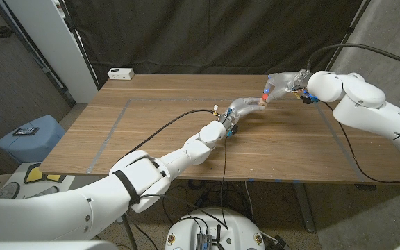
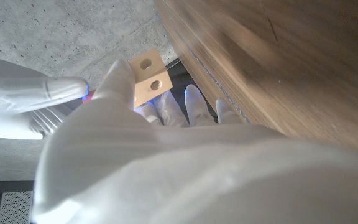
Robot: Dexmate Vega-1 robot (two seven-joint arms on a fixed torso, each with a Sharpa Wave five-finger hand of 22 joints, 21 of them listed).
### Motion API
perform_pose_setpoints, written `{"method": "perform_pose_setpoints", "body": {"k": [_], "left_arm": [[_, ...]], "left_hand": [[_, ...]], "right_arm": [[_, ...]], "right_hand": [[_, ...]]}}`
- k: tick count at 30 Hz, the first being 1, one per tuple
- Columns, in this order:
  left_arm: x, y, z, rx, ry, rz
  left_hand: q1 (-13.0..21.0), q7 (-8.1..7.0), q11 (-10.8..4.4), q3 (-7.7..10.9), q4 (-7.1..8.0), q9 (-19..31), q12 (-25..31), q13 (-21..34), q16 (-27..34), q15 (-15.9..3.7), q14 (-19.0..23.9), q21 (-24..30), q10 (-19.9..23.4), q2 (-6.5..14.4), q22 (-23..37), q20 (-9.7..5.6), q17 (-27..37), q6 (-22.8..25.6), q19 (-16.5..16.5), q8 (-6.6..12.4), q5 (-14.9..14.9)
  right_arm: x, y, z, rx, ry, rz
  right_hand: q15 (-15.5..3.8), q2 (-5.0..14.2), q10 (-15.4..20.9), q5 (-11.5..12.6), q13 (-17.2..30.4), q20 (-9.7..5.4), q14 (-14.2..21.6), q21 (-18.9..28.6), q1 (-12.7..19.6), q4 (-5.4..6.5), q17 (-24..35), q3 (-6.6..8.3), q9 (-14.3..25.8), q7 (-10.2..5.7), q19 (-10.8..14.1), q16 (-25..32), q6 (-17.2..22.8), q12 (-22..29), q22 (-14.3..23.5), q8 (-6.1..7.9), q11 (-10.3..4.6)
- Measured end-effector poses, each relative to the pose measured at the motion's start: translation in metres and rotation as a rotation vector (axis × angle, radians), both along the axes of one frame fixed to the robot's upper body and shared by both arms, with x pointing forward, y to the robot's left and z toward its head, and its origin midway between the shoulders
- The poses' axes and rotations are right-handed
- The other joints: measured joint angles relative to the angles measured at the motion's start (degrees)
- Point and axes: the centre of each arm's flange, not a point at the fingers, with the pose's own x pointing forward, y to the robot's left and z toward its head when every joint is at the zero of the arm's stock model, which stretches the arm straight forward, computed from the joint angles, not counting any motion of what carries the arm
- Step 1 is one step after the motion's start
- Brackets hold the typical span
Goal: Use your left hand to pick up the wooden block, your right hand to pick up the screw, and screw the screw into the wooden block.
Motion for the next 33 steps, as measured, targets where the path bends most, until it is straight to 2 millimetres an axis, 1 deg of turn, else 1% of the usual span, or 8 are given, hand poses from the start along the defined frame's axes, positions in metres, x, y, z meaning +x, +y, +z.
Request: {"method": "perform_pose_setpoints", "body": {"k": [4,7,9,16,17,22,30,33], "left_arm": [[0.0002,0.0000,0.0000,0.001,0.000,0.000],[0.0002,0.0000,0.0000,0.001,0.000,0.000],[0.0001,-0.0001,0.0000,0.001,0.000,0.000],[-0.0008,-0.0004,0.0016,-0.001,-0.004,-0.003],[-0.0010,-0.0003,0.0015,-0.002,-0.005,-0.003],[-0.0018,-0.0005,0.0014,-0.003,-0.007,-0.005],[-0.0032,-0.0007,0.0009,-0.006,-0.008,-0.008],[-0.0023,-0.0007,-0.0001,-0.003,-0.001,-0.001]], "left_hand": [[0.0,0.08,0.20,0.00,0.00,0.0,-0.1,0.0,0.0,0.00,0.0,0.0,0.4,0.0,0.0,0.00,0.0,0.1,0.0,-0.06,0.0],[0.0,0.09,0.20,0.00,0.00,0.0,-0.1,0.0,0.0,0.00,0.0,0.0,0.4,0.0,0.0,0.00,0.0,0.1,0.0,-0.12,0.0],[0.0,0.10,0.20,0.00,0.00,0.0,-0.1,0.0,0.0,0.00,0.0,0.0,0.4,0.0,0.0,0.00,0.0,0.1,0.0,-0.16,-0.1],[0.4,-0.01,0.21,0.00,0.00,0.0,-0.2,0.3,0.0,0.00,0.0,0.0,0.4,-0.4,0.0,0.00,0.1,0.4,0.0,-0.17,-0.1],[0.4,-0.01,0.21,0.00,0.00,0.0,-0.1,0.3,0.0,0.00,0.0,0.0,0.4,-0.4,0.0,0.00,0.1,0.4,0.0,-0.17,-0.1],[0.4,-0.02,0.21,-0.01,0.00,0.0,0.1,0.3,0.0,0.00,0.0,0.0,0.4,-0.4,0.0,0.00,0.1,0.4,0.0,-0.37,-0.1],[0.4,-0.02,0.23,0.20,0.21,0.0,0.1,0.3,0.0,0.00,0.0,0.0,0.3,-0.4,0.0,0.00,0.1,0.4,0.0,-0.08,-0.3],[0.4,-0.02,0.25,0.20,0.21,0.0,0.1,0.3,0.0,0.00,0.0,0.0,0.3,-0.4,0.0,0.00,0.1,0.4,0.0,-0.07,-0.3]], "right_arm": [[-0.0006,0.0001,-0.0005,0.004,-0.010,0.001],[-0.0010,0.0000,-0.0007,0.007,-0.016,0.001],[-0.0013,0.0002,-0.0007,0.008,-0.021,0.001],[-0.0018,0.0002,-0.0014,0.011,-0.028,0.002],[-0.0018,0.0003,-0.0017,0.012,-0.029,0.002],[-0.0019,0.0003,-0.0021,0.013,-0.030,0.001],[-0.0021,0.0003,-0.0021,0.015,-0.035,0.000],[-0.0022,0.0002,-0.0052,0.013,-0.032,0.000]], "right_hand": [[-0.02,0.00,0.4,0.0,0.0,0.31,0.6,0.0,0.0,-0.21,0.0,-0.21,0.0,0.13,0.3,0.0,1.4,0.3,0.0,0.55,-0.37],[-0.22,0.00,0.7,0.0,0.0,-0.09,0.8,0.0,0.0,-0.21,0.0,-0.21,0.2,0.13,0.7,0.0,2.3,0.6,0.0,1.16,-0.69],[-0.31,0.00,0.9,0.0,0.0,-0.10,0.9,0.0,0.0,-0.21,0.0,-0.21,0.2,0.08,0.7,0.3,2.6,0.6,0.0,1.18,-0.88],[-0.40,0.00,1.7,0.0,0.0,-0.10,1.4,0.0,0.0,-0.21,0.0,-0.21,0.5,-0.18,0.7,0.3,3.2,0.8,0.0,1.83,-0.68],[-0.40,0.00,1.9,0.0,0.0,-0.30,1.4,0.0,0.0,-0.21,0.0,-0.21,0.7,0.14,0.9,0.3,3.5,0.8,0.0,2.06,-0.66],[-0.40,0.00,1.9,0.0,0.0,-0.10,1.4,0.0,0.0,-0.45,0.0,-0.44,0.7,-0.28,1.1,0.3,3.9,0.8,0.0,2.06,-0.67],[-0.20,0.00,2.6,0.0,0.0,-0.10,1.6,0.0,0.0,-0.45,0.0,-0.44,1.0,-0.19,1.1,0.3,5.2,0.8,0.0,2.94,-1.32],[-0.51,0.02,2.6,0.0,0.0,-0.10,1.9,0.0,0.0,-0.70,0.0,-0.18,1.1,-0.57,1.1,0.3,6.1,0.8,0.0,3.48,-1.39]]}}
